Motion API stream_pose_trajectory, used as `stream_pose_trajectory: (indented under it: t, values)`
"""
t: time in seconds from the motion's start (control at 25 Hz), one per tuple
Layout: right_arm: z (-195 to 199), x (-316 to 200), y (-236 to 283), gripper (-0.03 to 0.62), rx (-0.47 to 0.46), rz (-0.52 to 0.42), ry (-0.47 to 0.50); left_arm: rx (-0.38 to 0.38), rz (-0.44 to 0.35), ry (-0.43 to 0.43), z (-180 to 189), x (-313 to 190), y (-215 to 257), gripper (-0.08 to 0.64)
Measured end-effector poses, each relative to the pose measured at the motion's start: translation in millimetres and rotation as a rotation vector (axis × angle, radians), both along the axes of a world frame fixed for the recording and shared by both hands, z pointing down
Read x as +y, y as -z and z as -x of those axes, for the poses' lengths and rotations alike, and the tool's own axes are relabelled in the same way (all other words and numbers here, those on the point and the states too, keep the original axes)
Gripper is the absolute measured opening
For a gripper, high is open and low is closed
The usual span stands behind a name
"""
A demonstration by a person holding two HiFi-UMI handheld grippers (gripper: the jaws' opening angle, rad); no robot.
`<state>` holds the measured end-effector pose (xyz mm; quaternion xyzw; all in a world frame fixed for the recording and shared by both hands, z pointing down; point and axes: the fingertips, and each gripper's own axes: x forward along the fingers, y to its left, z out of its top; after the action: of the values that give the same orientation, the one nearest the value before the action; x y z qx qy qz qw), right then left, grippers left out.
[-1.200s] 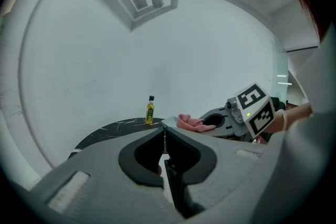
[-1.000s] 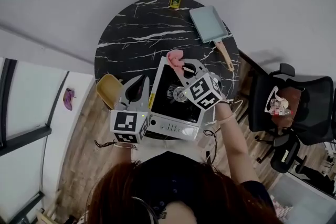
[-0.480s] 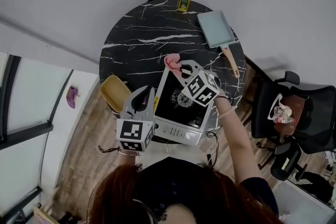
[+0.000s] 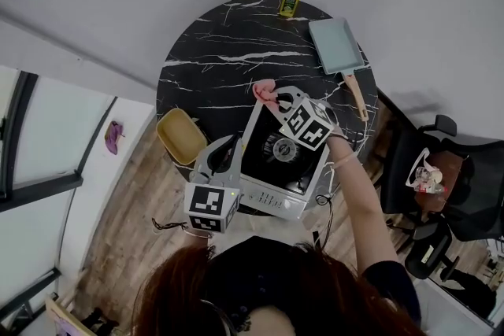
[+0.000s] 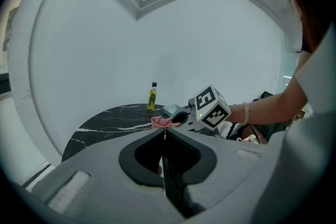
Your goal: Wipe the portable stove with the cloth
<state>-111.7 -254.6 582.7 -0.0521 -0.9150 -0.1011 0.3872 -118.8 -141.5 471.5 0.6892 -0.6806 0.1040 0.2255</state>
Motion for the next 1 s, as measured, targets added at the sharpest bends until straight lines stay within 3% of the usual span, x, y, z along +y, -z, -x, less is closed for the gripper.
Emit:
stream_pose_trajectory:
  t: [0.44,1.0]
  values:
    - [-17,-8,-28,0.035,0.075,0.006,0.001,-0.009,0.009,0.006,-3,-3,-2,0.014]
    - [-33,-13,-34,0.035,0.096,0.041,-0.032,-0.013,0.021,-0.026,-21,-4,-4,0.014]
